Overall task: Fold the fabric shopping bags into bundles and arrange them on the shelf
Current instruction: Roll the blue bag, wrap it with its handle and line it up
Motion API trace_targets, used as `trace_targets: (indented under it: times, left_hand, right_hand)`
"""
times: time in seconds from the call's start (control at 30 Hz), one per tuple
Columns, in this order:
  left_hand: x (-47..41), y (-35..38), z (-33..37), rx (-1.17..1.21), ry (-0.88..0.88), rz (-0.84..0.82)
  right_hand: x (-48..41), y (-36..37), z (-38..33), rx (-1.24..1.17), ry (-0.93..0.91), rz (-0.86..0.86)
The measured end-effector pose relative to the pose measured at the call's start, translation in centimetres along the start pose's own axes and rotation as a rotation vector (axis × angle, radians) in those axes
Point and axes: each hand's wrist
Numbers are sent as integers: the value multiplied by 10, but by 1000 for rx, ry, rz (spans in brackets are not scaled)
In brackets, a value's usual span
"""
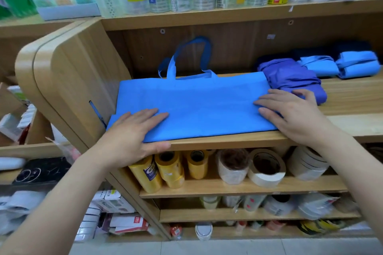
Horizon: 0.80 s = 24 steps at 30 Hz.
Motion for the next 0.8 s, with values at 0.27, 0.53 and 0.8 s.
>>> trace_targets:
  times: [0.27,0.53,0.8]
  left_hand:
    - [18,-16,-1,19,-13,-17]
    - [18,-46,-5,56,-93,-11]
    - [23,-42,-4,259,-151,275]
  right_hand:
    - [20,-7,14,72,-221,-182]
    - [24,-28,13,-501,34,-130]
    - [23,-27,7,-764,295,130]
Point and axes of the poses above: each hand's wrist, its own x-axis away from the middle knuckle, its own y-axis out of the palm, z = x × y, and after that the axes turned 5 degrees about -y, right-handed
